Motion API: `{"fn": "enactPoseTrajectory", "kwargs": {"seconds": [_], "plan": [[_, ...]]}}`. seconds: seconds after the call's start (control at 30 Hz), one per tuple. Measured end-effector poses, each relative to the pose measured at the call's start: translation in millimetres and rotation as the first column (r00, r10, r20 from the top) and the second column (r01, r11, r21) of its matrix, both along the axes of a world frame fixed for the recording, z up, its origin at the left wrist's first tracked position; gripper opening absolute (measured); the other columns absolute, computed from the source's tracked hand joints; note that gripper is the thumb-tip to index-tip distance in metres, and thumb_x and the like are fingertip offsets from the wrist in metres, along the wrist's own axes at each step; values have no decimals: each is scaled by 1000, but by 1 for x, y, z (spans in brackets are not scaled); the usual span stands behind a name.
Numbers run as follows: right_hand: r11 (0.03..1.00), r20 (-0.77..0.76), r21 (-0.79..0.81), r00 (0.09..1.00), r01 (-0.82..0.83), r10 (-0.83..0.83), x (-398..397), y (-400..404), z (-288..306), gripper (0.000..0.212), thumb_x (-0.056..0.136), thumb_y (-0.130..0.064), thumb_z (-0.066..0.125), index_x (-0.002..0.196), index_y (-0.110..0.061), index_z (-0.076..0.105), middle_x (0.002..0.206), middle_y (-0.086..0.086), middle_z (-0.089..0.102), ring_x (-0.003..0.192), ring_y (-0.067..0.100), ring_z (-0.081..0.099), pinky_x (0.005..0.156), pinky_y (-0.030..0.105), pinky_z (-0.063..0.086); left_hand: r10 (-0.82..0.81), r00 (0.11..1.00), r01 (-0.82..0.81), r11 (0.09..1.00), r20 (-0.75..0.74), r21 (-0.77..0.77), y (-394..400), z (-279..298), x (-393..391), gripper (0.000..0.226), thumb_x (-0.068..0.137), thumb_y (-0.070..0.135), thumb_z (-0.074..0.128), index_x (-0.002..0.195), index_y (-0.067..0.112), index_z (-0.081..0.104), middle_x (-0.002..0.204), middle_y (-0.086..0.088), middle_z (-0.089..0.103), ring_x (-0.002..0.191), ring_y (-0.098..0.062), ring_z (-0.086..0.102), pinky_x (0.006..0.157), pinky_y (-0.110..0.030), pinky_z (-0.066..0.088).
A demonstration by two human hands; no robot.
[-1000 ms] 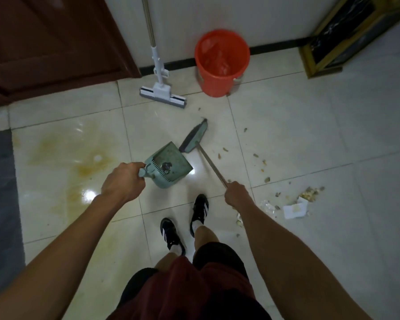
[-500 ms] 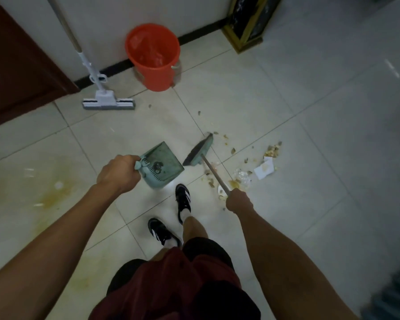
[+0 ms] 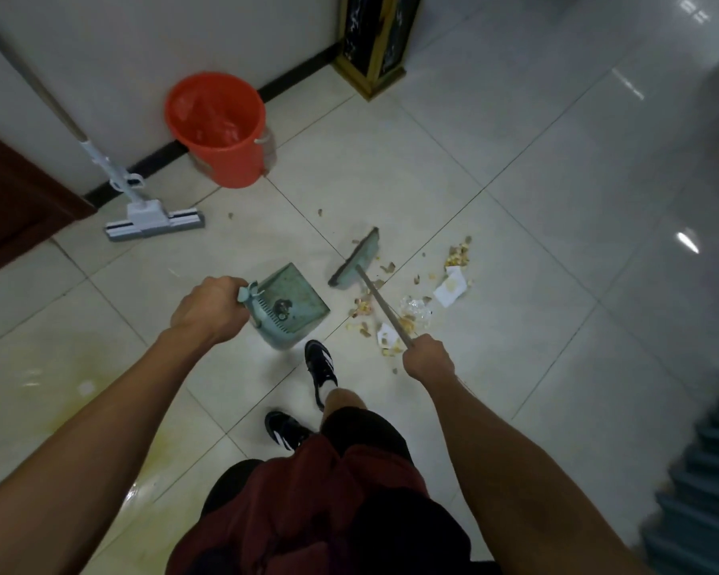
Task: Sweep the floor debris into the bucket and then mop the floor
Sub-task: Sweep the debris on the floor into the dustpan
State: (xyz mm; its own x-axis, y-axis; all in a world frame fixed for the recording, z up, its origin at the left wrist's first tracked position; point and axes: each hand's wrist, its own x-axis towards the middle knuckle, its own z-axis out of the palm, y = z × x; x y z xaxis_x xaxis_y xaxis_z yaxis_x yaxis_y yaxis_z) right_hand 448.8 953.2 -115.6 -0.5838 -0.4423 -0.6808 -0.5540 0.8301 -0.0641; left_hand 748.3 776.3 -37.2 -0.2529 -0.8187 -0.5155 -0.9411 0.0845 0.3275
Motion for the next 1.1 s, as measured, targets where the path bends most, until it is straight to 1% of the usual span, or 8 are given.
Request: {"fn": "enactPoseTrajectory", "kwargs": {"seconds": [0.13,0.23,0.4,0.6,0.73,0.83,0.97,1.1], "plan": [[997,46,-58,997,-55,58,12,-43,-2,32,93,-21,49,122,-14,61,115,7,65,104,29,64,83,34,50,35,999,-35,999,-5,-5,-14,2,12,14,82,14,55,79,25,62,89,-10,68,82,-36,63,72,-38,54],[991,92,-94,991,-93,101,21,-82,-11,34,90,-21,47,119,-15,64,109,7,67,97,28,66,84,37,56,97,995,-97,995,2,6,-33,1,26,18,81,13,54,79,28,64,87,-8,68,81,-35,63,70,-35,52],[981,166,-148,975,-126,150,36,-161,-33,27,88,-17,47,107,-11,65,98,7,68,91,28,69,81,39,59,220,975,-220,975,3,32,-78,-4,50,22,82,14,56,90,28,71,87,-5,69,82,-33,65,74,-40,58],[946,240,-146,917,-291,319,59,-268,-56,27,93,-16,47,110,-6,66,106,11,70,96,29,69,69,27,47,316,946,-320,945,74,65,-131,-9,69,20,82,13,57,81,32,65,76,-1,67,74,-29,65,71,-38,58],[929,279,-133,886,-346,371,75,-323,-64,30,94,-16,48,118,-7,64,106,12,68,91,30,69,78,35,58,371,921,-381,922,114,73,-154,-10,78,22,82,13,57,80,34,61,77,-3,68,74,-31,65,72,-41,59],[896,297,-138,846,-421,443,87,-357,-70,30,95,-16,48,120,-5,63,106,14,67,90,31,69,80,41,60,410,903,-420,905,127,67,-166,-12,85,22,83,13,55,81,34,60,78,-5,67,73,-32,64,70,-39,58],[873,278,-108,829,-475,486,104,-393,-72,25,96,-11,50,117,-2,61,106,14,66,94,30,68,78,35,57,427,894,-438,896,131,70,-182,-16,92,25,84,12,56,82,37,59,78,-4,66,72,-30,64,67,-37,58],[873,233,-65,843,-483,484,108,-406,-67,28,96,-11,50,122,-4,58,111,13,65,100,30,67,84,37,56,398,910,-408,909,117,88,-204,-23,98,19,84,13,58,84,31,64,78,-3,67,73,-30,64,68,-38,58]]}}
